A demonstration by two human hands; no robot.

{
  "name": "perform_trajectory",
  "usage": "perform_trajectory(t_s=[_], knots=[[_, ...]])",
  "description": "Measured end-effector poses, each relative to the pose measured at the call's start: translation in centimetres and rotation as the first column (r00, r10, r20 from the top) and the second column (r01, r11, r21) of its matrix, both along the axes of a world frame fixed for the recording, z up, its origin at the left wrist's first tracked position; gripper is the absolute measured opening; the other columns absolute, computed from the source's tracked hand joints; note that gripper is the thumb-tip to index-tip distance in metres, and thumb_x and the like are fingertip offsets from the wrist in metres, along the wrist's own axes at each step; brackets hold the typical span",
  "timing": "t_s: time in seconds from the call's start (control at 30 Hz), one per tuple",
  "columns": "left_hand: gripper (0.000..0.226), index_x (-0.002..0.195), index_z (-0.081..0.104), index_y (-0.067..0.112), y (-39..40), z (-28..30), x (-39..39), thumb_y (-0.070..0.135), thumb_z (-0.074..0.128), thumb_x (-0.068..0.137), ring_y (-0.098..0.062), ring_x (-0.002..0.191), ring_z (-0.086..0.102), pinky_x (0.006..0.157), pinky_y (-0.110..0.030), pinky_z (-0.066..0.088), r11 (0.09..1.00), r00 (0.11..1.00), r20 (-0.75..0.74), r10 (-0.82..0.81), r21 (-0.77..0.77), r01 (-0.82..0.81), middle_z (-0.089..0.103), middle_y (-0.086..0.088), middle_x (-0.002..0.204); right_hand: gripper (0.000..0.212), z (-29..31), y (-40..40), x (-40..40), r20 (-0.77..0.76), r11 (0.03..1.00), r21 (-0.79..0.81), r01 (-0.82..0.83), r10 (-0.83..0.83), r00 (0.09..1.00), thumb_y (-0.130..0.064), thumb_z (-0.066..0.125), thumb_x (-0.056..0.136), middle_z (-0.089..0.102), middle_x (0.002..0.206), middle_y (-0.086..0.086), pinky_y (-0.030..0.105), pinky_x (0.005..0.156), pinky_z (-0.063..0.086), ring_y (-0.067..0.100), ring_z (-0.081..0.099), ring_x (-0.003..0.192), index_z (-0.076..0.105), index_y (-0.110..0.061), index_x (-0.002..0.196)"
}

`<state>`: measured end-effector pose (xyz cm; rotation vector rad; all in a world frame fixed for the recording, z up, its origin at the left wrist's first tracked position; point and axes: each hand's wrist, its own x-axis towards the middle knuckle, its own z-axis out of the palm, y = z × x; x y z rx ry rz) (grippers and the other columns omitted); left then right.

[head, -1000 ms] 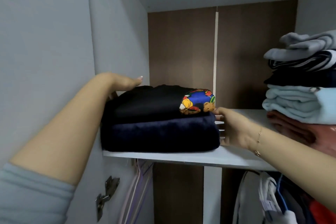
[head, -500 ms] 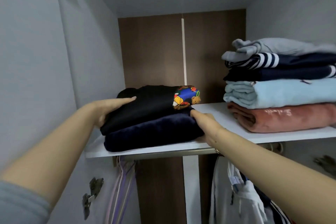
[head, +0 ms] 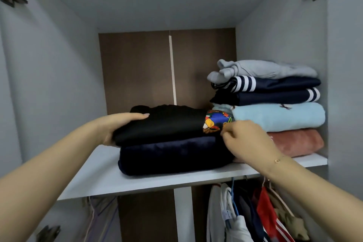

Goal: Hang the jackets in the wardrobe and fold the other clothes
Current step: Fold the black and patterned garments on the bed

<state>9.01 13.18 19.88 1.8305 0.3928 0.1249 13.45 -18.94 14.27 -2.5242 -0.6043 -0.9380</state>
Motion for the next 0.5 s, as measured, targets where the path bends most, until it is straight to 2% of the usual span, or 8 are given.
perform_trajectory(t_s=[0.07, 0.13, 0.17, 0.23, 0.3, 0.37, 0.4, 0.5], knots=[[0.067, 0.118, 0.066, 0.016, 0.3, 0.3, 0.2, 0.048, 0.084, 0.062, -0.028, 0.101, 0.068, 0.086, -0.04, 0.056, 0.999, 0.999, 0.029, 0.034, -0.013, -0.034, 0.073, -0.011, 0.108, 0.022, 2.9, -0.9, -0.9, 0.221, 0.998, 0.061, -0.017, 0.003, 0.975, -0.023, 0.048, 0.085, 0.063, 0.076, 0.006, 0.034, 0.059, 0.041, 0.03, 0.059, 0.076, 0.065, -0.014, 0.075], [0.055, 0.116, 0.067, 0.015, 0.1, 0.4, 0.4, 0.043, 0.08, 0.07, -0.026, 0.089, 0.07, 0.073, -0.035, 0.057, 0.998, 0.996, 0.057, 0.062, -0.035, -0.06, 0.074, -0.01, 0.1, 0.025, 6.1, 0.2, -0.7, 0.264, 0.969, 0.095, -0.228, 0.196, 0.944, -0.024, 0.046, 0.086, 0.063, 0.075, 0.003, 0.037, 0.062, 0.048, 0.025, 0.059, 0.074, 0.065, -0.014, 0.074], [0.052, 0.115, 0.067, 0.015, -0.1, 0.4, 0.5, 0.042, 0.079, 0.071, -0.026, 0.087, 0.07, 0.071, -0.034, 0.056, 0.997, 0.996, 0.064, 0.067, -0.041, -0.064, 0.075, -0.01, 0.097, 0.028, 7.7, 1.3, -0.3, 0.203, 0.949, 0.038, -0.312, 0.299, 0.932, -0.027, 0.045, 0.09, 0.066, 0.083, 0.004, 0.039, 0.069, 0.051, 0.023, 0.061, 0.08, 0.068, -0.013, 0.082], [0.05, 0.112, 0.068, 0.016, -0.4, 0.4, 0.4, 0.041, 0.079, 0.071, -0.026, 0.087, 0.07, 0.071, -0.034, 0.056, 0.996, 0.996, 0.064, 0.067, -0.056, -0.064, 0.075, -0.01, 0.096, 0.039, 9.9, 4.7, 1.6, 0.008, 0.908, -0.212, -0.361, 0.371, 0.929, -0.043, 0.041, 0.098, 0.064, 0.123, 0.005, 0.043, 0.097, 0.046, 0.024, 0.056, 0.115, 0.066, -0.021, 0.119], [0.047, 0.108, 0.068, 0.016, -0.4, 0.4, 0.1, 0.04, 0.08, 0.069, -0.025, 0.079, 0.072, 0.064, -0.033, 0.057, 0.996, 0.997, 0.05, 0.056, -0.079, -0.052, 0.075, -0.009, 0.091, 0.059, 9.9, 8.0, 3.6, -0.268, 0.849, -0.366, -0.382, 0.297, 0.916, -0.064, 0.034, 0.096, 0.033, 0.156, 0.003, 0.044, 0.118, 0.022, 0.026, 0.027, 0.144, 0.041, -0.034, 0.146], [0.043, 0.104, 0.068, 0.015, -0.3, 0.0, -0.2, 0.038, 0.08, 0.07, -0.021, 0.064, 0.073, 0.054, -0.03, 0.056, 0.993, 0.996, 0.043, 0.076, -0.096, -0.071, 0.075, -0.008, 0.08, 0.067, 8.0, 10.3, 5.6, -0.523, 0.837, -0.284, -0.467, 0.273, 0.807, -0.071, 0.03, 0.092, 0.016, 0.162, 0.001, 0.043, 0.121, 0.007, 0.024, 0.012, 0.149, 0.025, -0.04, 0.151], [0.041, 0.104, 0.067, 0.014, -0.2, -0.3, -0.2, 0.036, 0.079, 0.071, -0.021, 0.061, 0.072, 0.051, -0.029, 0.055, 0.991, 0.995, 0.044, 0.09, -0.099, -0.085, 0.075, -0.008, 0.075, 0.068, 6.8, 11.0, 6.4, -0.582, 0.84, -0.209, -0.5, 0.304, 0.754, -0.072, 0.03, 0.092, 0.013, 0.163, 0.001, 0.043, 0.121, 0.004, 0.024, 0.01, 0.15, 0.021, -0.042, 0.152], [0.039, 0.105, 0.066, 0.012, -0.1, -1.8, -0.5, 0.035, 0.078, 0.076, -0.022, 0.065, 0.071, 0.051, -0.028, 0.056, 0.981, 0.994, 0.054, 0.094, -0.173, -0.084, 0.074, -0.009, 0.075, 0.069, 5.1, 11.7, 7.2, -0.589, 0.852, -0.144, -0.504, 0.335, 0.735, -0.075, 0.031, 0.089, 0.008, 0.163, 0.001, 0.045, 0.119, 0.001, 0.024, 0.005, 0.15, 0.02, -0.046, 0.15]])
